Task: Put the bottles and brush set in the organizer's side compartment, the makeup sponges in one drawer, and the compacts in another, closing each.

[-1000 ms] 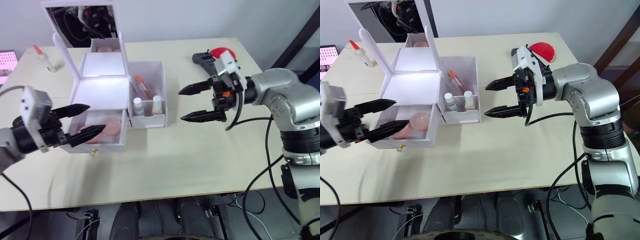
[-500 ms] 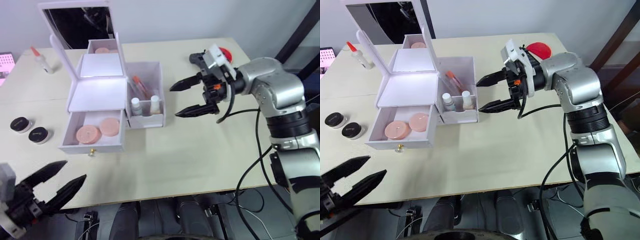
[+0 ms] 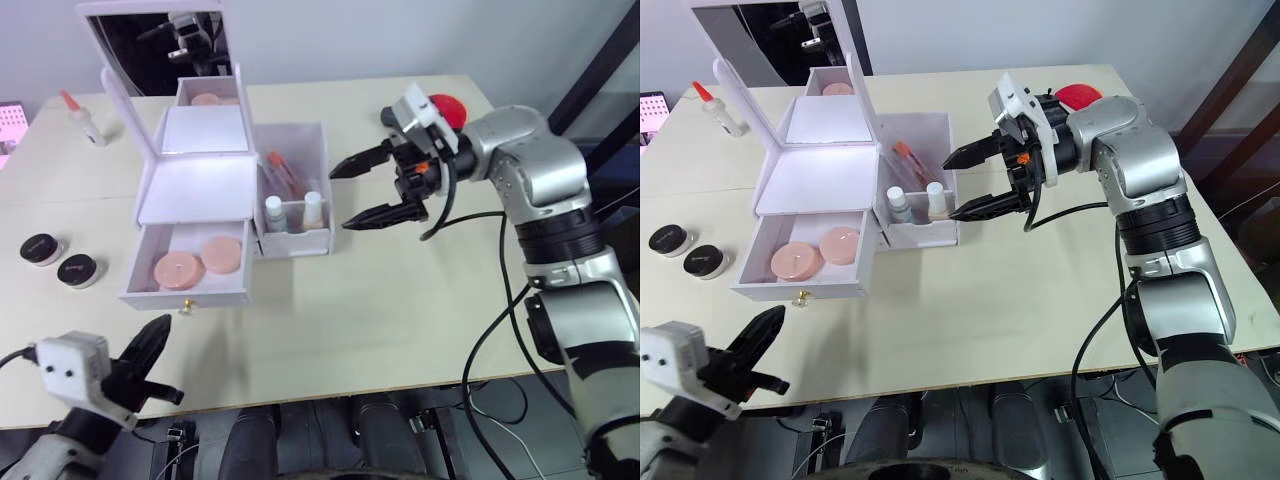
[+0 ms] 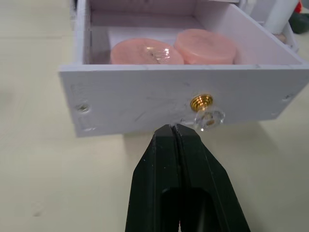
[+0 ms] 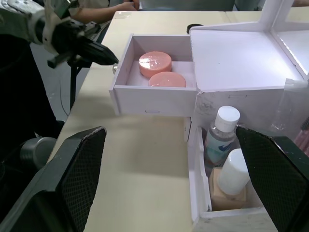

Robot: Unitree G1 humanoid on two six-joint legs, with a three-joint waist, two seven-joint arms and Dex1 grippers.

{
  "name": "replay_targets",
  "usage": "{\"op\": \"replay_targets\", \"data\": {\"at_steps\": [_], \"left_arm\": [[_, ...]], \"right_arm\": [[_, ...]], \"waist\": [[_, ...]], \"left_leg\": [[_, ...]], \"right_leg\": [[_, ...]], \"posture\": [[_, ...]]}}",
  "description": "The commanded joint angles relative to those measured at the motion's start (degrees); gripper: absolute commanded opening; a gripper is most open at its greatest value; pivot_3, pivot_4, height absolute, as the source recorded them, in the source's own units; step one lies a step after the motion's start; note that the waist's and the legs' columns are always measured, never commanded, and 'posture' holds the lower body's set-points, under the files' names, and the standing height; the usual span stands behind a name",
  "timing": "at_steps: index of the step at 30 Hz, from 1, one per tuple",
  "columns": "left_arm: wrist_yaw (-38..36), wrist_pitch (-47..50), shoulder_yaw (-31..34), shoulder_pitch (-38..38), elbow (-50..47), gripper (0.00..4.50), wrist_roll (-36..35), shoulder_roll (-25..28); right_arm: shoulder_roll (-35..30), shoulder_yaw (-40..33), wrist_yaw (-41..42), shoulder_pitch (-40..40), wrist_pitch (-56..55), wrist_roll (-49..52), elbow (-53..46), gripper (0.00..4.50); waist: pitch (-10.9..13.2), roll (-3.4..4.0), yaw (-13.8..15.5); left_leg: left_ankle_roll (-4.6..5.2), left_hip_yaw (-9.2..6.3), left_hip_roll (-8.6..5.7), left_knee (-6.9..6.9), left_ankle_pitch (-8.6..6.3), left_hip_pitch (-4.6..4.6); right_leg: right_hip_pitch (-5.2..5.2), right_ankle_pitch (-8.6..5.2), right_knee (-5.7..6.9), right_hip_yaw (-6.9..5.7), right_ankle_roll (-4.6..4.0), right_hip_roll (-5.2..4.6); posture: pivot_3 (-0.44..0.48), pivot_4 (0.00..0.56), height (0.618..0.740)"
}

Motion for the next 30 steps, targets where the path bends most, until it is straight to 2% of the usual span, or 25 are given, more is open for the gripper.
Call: {"op": "replay_targets", "data": {"at_steps": [1, 14, 24, 30], "left_arm": [[2.4, -3.6, -1.9, -2.3, 2.0, 0.01, 3.4, 0.5], [8.9, -3.1, -5.2, -19.9, 9.8, 0.01, 5.5, 5.1], [8.4, -3.2, -7.2, -27.6, 18.0, 0.01, 6.9, 9.5], [7.7, -3.7, -9.1, -31.6, 21.3, 0.01, 7.1, 10.3]], "right_arm": [[-1.2, -2.1, -0.3, -1.0, 0.7, 0.5, -2.6, 4.50], [-1.5, -2.8, -2.2, -0.3, 2.1, 1.1, -4.7, 4.50], [-1.6, -3.4, -3.3, 0.1, 2.9, 1.4, -6.0, 4.50], [-1.8, -3.6, -3.8, 0.4, 3.4, 1.5, -6.6, 4.50]], "waist": [[0.0, 0.01, 0.0], [0.0, 0.00, 0.1], [0.0, 0.00, 0.5], [0.0, 0.00, 0.9]], "left_leg": [[0.00, -0.05, 0.01, 0.00, 0.00, 0.00], [0.01, -0.21, 0.03, 0.09, 0.01, 0.56], [0.02, -0.27, 0.04, 0.04, 0.02, 0.66], [0.02, -0.25, 0.04, 0.08, 0.01, 0.68]], "right_leg": [[-0.02, 0.00, 0.04, -0.01, 0.01, 0.04], [0.24, -0.15, 0.59, 0.00, 0.24, 0.12], [0.28, -0.15, 0.70, 0.01, 0.23, 0.20], [0.33, -0.16, 0.68, 0.03, 0.24, 0.19]], "posture": [[0.000, 0.150, 0.740], [0.000, 0.150, 0.740], [0.000, 0.150, 0.740], [0.000, 0.150, 0.740]]}}
